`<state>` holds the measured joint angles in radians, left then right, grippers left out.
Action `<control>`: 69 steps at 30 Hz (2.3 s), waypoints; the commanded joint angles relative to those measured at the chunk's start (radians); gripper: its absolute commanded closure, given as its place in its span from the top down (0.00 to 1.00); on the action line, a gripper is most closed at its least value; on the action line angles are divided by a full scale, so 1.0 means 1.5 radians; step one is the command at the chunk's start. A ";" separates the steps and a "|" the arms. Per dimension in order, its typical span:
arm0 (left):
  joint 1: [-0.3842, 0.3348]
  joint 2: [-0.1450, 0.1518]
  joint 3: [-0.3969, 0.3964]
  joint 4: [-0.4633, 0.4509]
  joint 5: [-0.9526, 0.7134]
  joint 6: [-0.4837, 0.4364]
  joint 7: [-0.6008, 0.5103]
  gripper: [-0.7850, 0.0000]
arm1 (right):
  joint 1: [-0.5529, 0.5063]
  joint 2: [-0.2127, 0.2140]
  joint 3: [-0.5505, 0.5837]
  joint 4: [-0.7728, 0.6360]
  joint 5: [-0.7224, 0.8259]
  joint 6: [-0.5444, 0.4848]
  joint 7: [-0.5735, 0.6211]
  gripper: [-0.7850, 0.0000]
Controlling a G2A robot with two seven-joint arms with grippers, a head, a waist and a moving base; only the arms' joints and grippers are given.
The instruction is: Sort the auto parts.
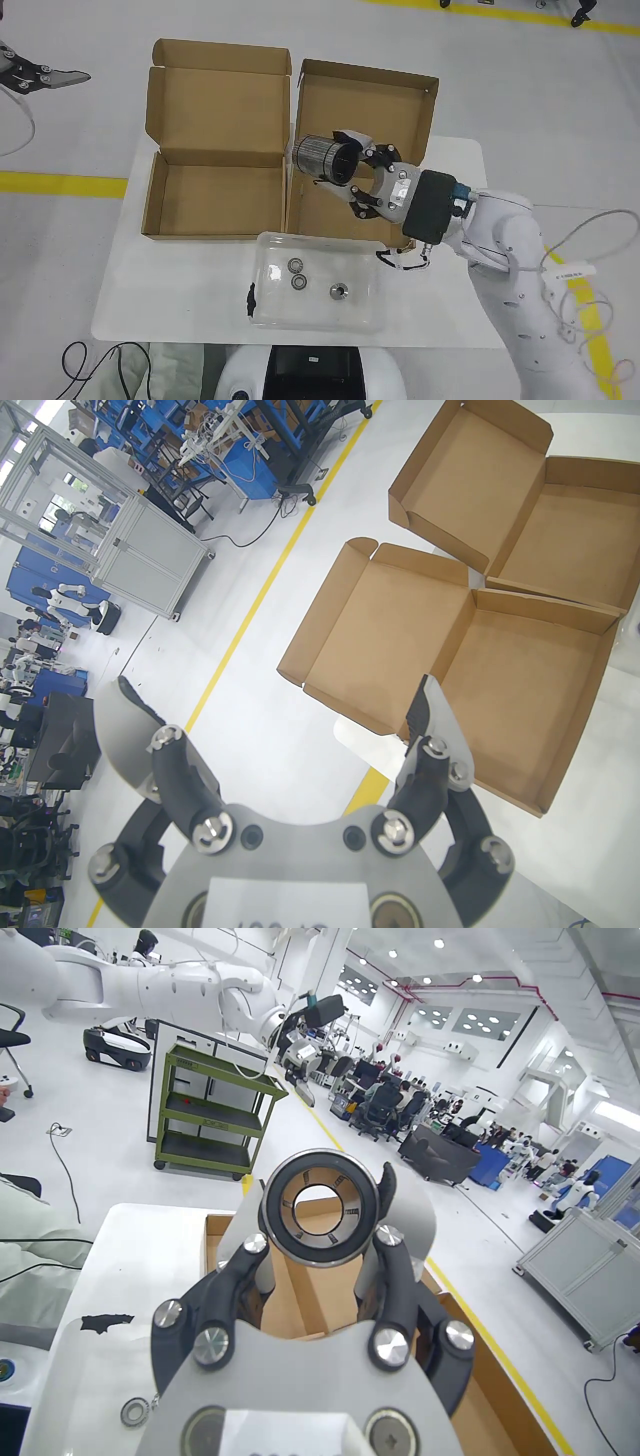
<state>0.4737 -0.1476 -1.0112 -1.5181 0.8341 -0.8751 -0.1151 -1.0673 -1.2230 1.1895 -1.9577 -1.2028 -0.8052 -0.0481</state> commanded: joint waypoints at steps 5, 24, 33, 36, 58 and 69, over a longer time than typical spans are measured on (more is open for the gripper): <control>0.000 0.000 0.000 0.000 0.000 0.000 0.000 1.00 | 0.000 0.004 0.024 -0.014 0.016 -0.007 0.003 0.00; 0.000 0.000 0.000 0.000 0.000 0.000 0.000 1.00 | -0.011 0.012 0.037 0.023 0.030 -0.028 -0.007 0.00; 0.000 0.000 0.000 0.000 0.000 0.000 0.000 1.00 | -0.056 0.018 0.027 0.051 0.003 -0.027 0.013 0.00; 0.000 0.000 0.000 0.000 0.000 0.000 0.000 1.00 | -0.068 0.020 0.029 0.062 0.001 -0.019 0.041 0.00; 0.000 0.000 0.000 0.000 0.000 0.000 0.000 1.00 | -0.058 0.011 -0.066 0.234 -0.013 0.073 0.160 0.00; 0.000 0.000 0.000 0.000 0.000 0.000 0.000 1.00 | -0.007 -0.003 -0.119 0.332 -0.002 0.109 0.193 0.00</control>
<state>0.4737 -0.1476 -1.0112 -1.5181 0.8341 -0.8751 -0.1151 -1.0919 -1.2252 1.0198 -1.4728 -1.2103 -0.6454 0.2295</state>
